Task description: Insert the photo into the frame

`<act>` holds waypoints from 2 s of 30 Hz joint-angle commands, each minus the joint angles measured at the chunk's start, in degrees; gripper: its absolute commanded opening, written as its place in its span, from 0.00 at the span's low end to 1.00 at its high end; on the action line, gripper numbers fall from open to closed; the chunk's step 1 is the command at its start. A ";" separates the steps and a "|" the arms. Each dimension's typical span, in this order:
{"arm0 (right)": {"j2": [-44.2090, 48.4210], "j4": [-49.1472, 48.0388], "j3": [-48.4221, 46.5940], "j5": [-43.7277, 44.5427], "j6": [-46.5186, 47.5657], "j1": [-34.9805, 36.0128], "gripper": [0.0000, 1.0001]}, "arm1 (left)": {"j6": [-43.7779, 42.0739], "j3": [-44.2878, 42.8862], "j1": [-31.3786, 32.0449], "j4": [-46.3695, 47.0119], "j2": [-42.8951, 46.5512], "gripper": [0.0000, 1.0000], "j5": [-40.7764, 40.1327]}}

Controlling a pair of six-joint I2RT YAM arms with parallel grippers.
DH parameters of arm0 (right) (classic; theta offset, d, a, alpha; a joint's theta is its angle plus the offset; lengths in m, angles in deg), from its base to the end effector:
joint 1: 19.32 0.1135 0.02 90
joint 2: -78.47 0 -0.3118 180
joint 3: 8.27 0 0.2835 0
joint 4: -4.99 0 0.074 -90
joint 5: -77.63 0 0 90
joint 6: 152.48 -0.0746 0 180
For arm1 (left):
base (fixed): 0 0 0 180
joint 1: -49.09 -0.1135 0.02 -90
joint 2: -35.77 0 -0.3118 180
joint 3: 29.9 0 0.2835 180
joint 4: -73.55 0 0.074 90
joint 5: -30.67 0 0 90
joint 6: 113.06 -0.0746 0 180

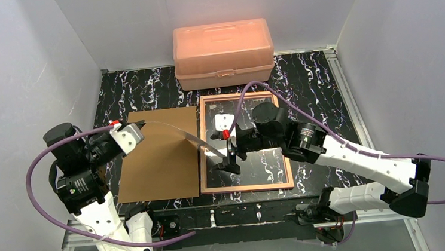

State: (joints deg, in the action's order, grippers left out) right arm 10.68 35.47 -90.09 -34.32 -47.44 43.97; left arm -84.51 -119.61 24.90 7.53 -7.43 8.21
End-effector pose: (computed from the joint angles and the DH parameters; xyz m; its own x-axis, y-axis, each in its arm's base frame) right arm 0.1165 0.2935 0.4303 0.1339 -0.2694 -0.9537 -0.9888 0.0277 -0.1466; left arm 0.1053 -0.0283 0.4984 0.4149 0.5542 -0.7216 0.5725 0.4574 0.6805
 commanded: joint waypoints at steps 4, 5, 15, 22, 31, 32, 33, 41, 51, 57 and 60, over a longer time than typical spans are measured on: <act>2.35 -14.73 4.30 19.06 -0.22 3.31 0.85 | 0.10 -0.73 0.19 -0.38 0.57 0.00 1.80; 2.13 -15.62 4.56 20.43 -0.20 3.55 0.80 | 0.10 -0.73 0.19 -0.35 0.50 0.00 1.80; -1.06 -19.87 3.96 19.06 0.22 3.78 0.57 | -0.07 -0.73 0.19 -0.39 0.57 0.00 1.85; -2.58 -19.99 3.20 19.06 -0.08 4.52 0.44 | 0.82 -0.21 0.19 0.82 0.92 0.00 1.55; 0.20 -20.41 1.57 25.44 -4.04 4.74 0.07 | 10.24 3.32 0.19 12.30 2.67 0.09 -1.14; 0.68 -20.01 0.96 25.90 -4.64 4.74 0.02 | 13.31 4.17 0.19 15.16 2.88 0.17 -2.46; 0.93 -19.25 0.20 26.69 -5.46 4.74 0.01 | 16.11 4.95 0.19 18.26 2.94 0.24 -3.43; -0.13 -10.76 -7.80 29.23 -12.43 4.74 0.01 | 36.87 4.65 0.19 31.26 -1.85 0.82 -15.37; -8.89 11.07 -25.58 28.14 -26.62 0.42 0.01 | 54.67 -2.57 0.19 28.53 -9.04 0.98 -30.98; -10.62 18.47 -25.11 11.43 -38.34 -11.88 0.01 | 57.02 -3.77 0.19 24.64 -10.71 0.99 -38.16; -10.16 19.57 -21.01 6.48 -40.89 -17.08 0.01 | 55.10 -0.62 0.19 24.60 -9.33 0.98 -37.92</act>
State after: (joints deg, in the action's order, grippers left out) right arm -0.31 50.15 -114.15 -17.93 -80.66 32.01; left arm -29.87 -121.71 24.95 34.11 -18.10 -26.80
